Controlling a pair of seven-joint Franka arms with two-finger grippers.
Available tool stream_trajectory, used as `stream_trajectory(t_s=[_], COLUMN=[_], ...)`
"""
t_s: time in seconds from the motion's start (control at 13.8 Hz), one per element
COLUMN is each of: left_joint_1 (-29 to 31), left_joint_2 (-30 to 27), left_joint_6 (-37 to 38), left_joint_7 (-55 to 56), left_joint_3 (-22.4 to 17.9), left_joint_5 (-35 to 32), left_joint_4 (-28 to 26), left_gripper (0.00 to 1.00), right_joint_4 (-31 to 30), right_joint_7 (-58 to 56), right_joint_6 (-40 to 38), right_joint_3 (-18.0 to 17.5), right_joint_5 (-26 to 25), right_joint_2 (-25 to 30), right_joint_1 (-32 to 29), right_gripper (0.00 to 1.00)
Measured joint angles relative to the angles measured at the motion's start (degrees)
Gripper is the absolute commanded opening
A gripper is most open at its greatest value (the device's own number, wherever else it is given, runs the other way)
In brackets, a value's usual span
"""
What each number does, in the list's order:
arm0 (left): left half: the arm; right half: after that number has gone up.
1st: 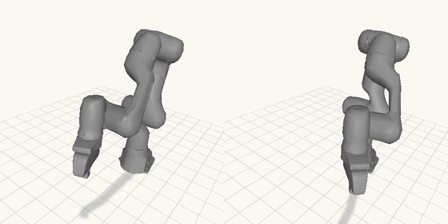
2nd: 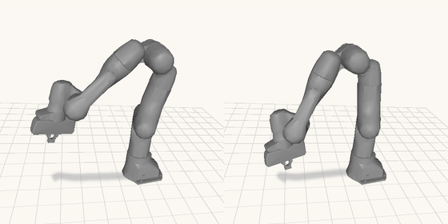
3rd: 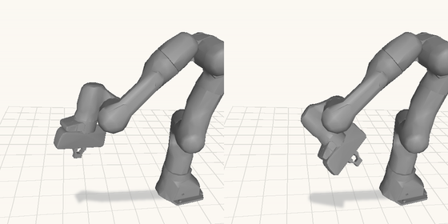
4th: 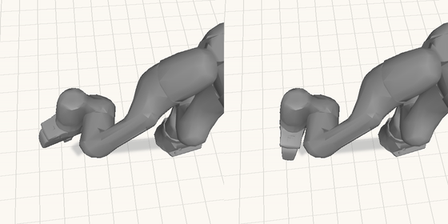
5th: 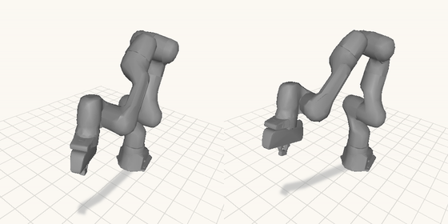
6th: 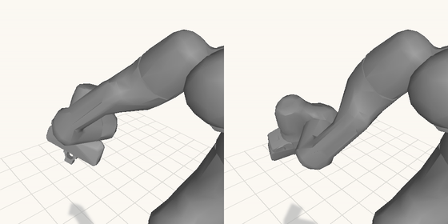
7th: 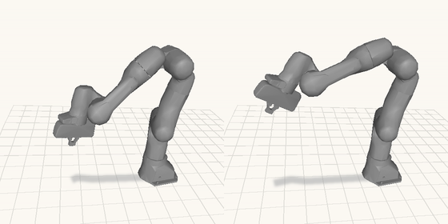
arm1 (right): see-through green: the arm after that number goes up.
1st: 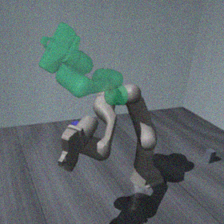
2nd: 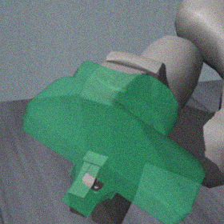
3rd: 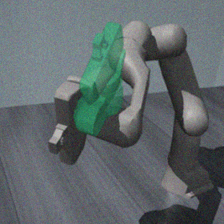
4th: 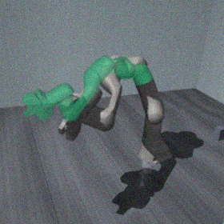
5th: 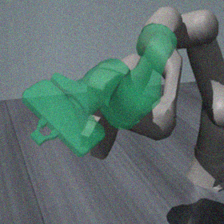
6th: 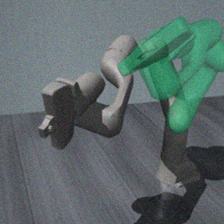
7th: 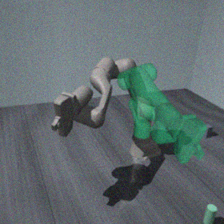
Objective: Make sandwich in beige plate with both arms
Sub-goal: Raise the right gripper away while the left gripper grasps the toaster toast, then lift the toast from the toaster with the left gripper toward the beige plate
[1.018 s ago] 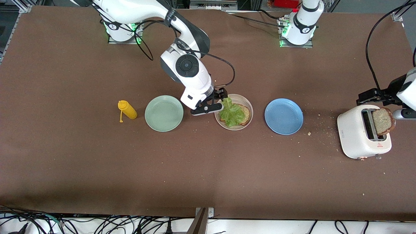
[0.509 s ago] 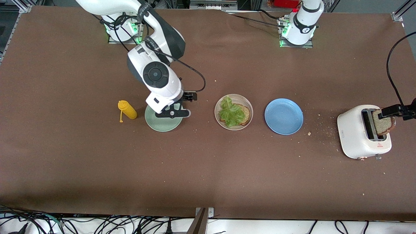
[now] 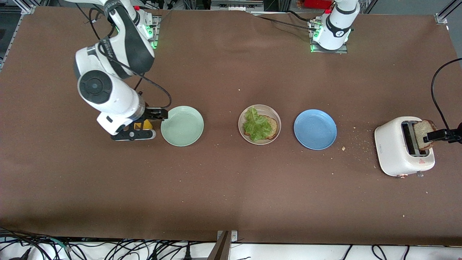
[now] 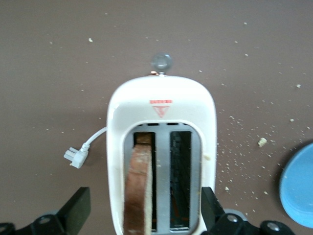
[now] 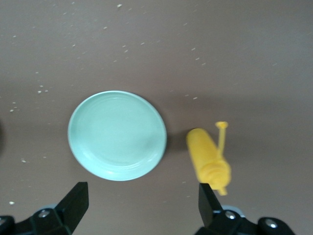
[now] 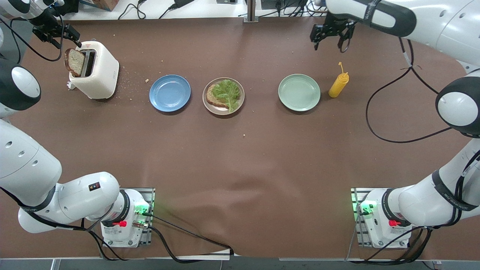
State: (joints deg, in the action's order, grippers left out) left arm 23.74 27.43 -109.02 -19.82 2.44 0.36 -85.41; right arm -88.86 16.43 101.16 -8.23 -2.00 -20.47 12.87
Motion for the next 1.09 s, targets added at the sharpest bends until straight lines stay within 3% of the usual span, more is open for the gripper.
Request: stream_trajectory(t_s=[0.15,0.22,0.73,1.09], left_joint_1=[0.5,0.5,0.5,-0.4], left_joint_2=[0.3,0.3,0.3,-3.0], left_joint_6=[-0.1,0.1,1.6,7.8], left_joint_7=[-0.2,-0.2,-0.2,-0.5], left_joint_3=[0.0,0.1,0.3,2.0], left_joint_5=[0.0,0.0,-0.3,-5.2], left_joint_4=[0.0,0.0,0.6,3.6], left_gripper=[0.02,0.00,0.00,0.00], right_joint_4=[-0.4,-0.5,-0.6,-0.5], right_joint_7=[-5.0,-6.7,-9.1,-9.4], right_joint_6=[0.0,0.0,0.0,-4.0], right_joint_3=[2.9,4.1,9.3,10.1], right_joint_5=[0.0,0.0,0.0,-0.1], right_joint_2=[1.7,2.5,8.2,10.2], right_joint_1=[-0.6,-0.9,-1.5,-3.3], right_gripper=[1.00,1.00,1.00,1.00])
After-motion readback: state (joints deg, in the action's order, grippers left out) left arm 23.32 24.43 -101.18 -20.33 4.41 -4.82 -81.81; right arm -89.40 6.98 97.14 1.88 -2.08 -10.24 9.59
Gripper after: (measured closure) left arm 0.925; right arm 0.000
